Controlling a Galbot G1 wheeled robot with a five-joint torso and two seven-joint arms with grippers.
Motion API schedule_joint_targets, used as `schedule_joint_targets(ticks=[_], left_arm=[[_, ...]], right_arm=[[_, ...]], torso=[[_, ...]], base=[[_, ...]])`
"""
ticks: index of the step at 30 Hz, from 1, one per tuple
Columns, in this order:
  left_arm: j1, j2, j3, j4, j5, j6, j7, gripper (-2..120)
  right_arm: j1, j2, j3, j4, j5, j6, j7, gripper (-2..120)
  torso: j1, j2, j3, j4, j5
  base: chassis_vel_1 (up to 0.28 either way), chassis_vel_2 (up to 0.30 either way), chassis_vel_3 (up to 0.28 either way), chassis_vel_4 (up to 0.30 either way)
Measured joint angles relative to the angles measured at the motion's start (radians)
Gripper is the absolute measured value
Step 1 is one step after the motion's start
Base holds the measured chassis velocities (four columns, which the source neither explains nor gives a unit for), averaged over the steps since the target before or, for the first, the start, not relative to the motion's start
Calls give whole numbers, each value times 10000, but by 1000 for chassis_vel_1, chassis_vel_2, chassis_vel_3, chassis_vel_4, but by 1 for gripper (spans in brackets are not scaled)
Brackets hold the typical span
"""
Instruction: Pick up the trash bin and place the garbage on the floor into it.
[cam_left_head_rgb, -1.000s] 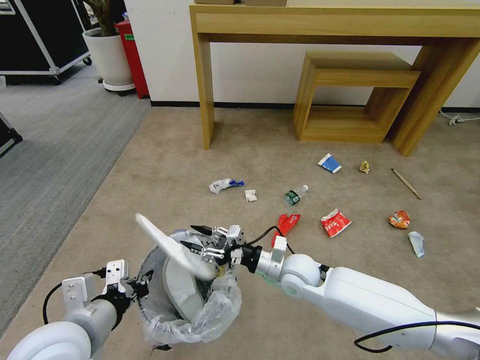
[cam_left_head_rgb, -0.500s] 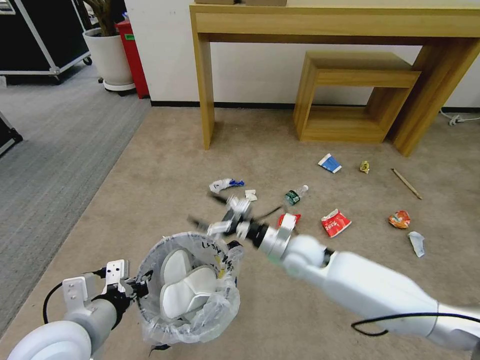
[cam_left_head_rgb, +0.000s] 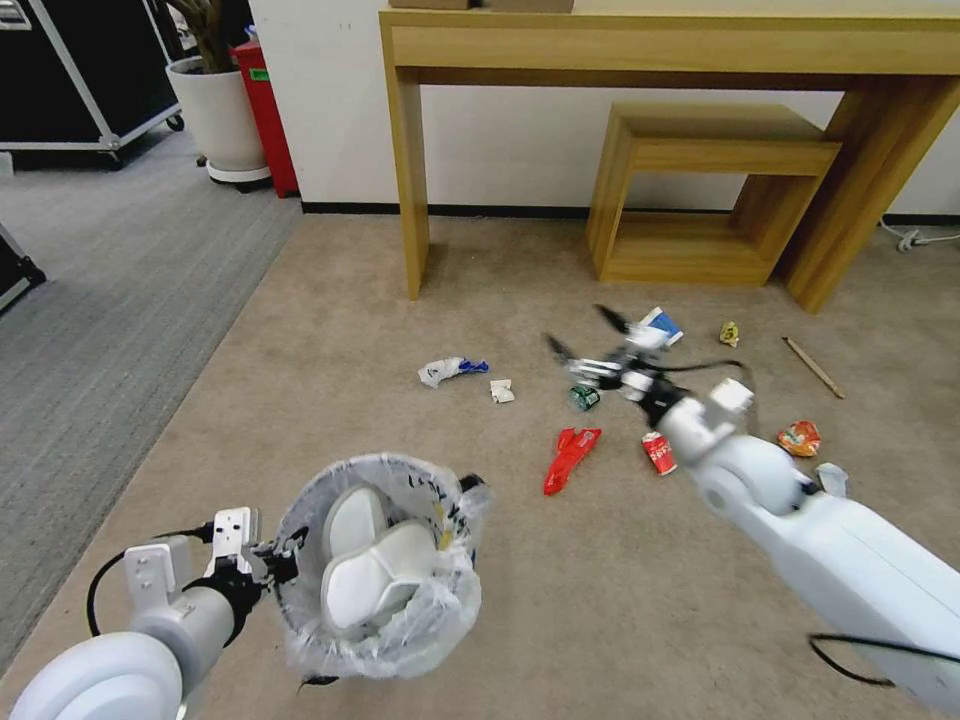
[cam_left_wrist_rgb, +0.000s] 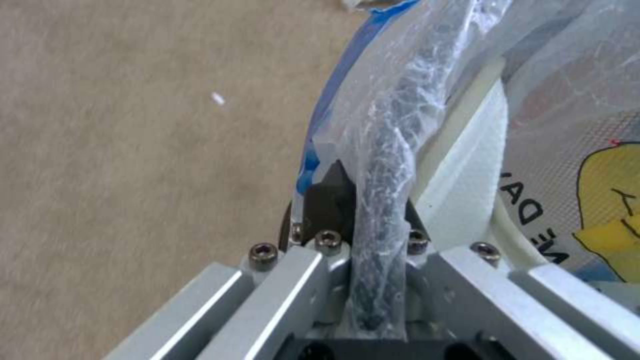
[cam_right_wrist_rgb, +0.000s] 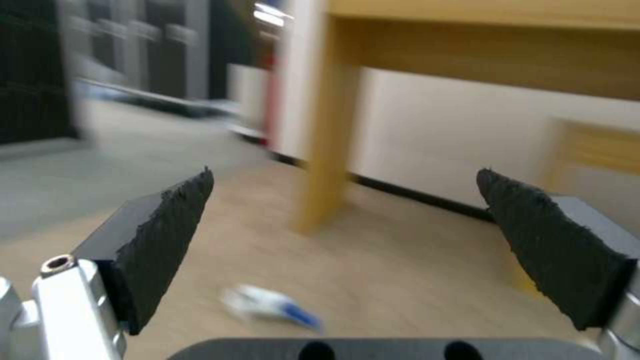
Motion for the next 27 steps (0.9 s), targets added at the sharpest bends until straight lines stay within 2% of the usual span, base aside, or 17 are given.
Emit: schedule_joint_targets(ticks=[1,2,5,6,8,13,15,16,19,27], left_arm=[[-52,-159,96,52,286,18,174,0],[-52,-159,96,52,286,18,174,0],[-77,-531,290,134,978,53,524,0],[-77,-531,290,134,978,53,524,0],[-75,-816,498,160,1387,115,685,0],[-85,-1026,723,173,1589,106,711,0],[-81,-1135,913,171,1857,121,823,0],[-81,-1135,913,171,1857,121,823,0],[-102,-1121,958,129,1983,140,858,0],[102,-1283,1146,59,2393,151,928,0]], right_arm=[[-791,201,953,115,-207,-201,420,100],[-791,201,953,115,-207,-201,420,100],[-2216,501,2224,60,-918,-221,675,100],[-2216,501,2224,60,-918,-221,675,100],[-3273,787,3075,13,-1439,-224,802,100],[-3969,1093,3667,71,-1688,-294,1065,100],[-4753,1598,4523,174,-2005,-200,1249,100],[-4753,1598,4523,174,-2005,-200,1249,100],[-5328,2027,5113,261,-2382,289,1327,100],[-6130,2766,5740,527,-3349,1177,1247,100]], torso=[[0,0,-1,2,-5],[0,0,-1,2,-5],[0,0,0,4,-4],[0,0,0,4,-4],[0,0,-1,4,-5],[-1,0,-1,3,-7],[0,0,-1,3,-7],[0,0,-1,3,-7],[0,0,-1,3,-9],[0,0,0,3,-8]], base=[[0,0,0,0],[0,0,0,0],[0,0,0,0],[0,0,0,0],[0,0,0,0],[0,0,0,0],[0,0,0,0],[0,0,0,0],[0,0,0,0],[0,0,0,0]])
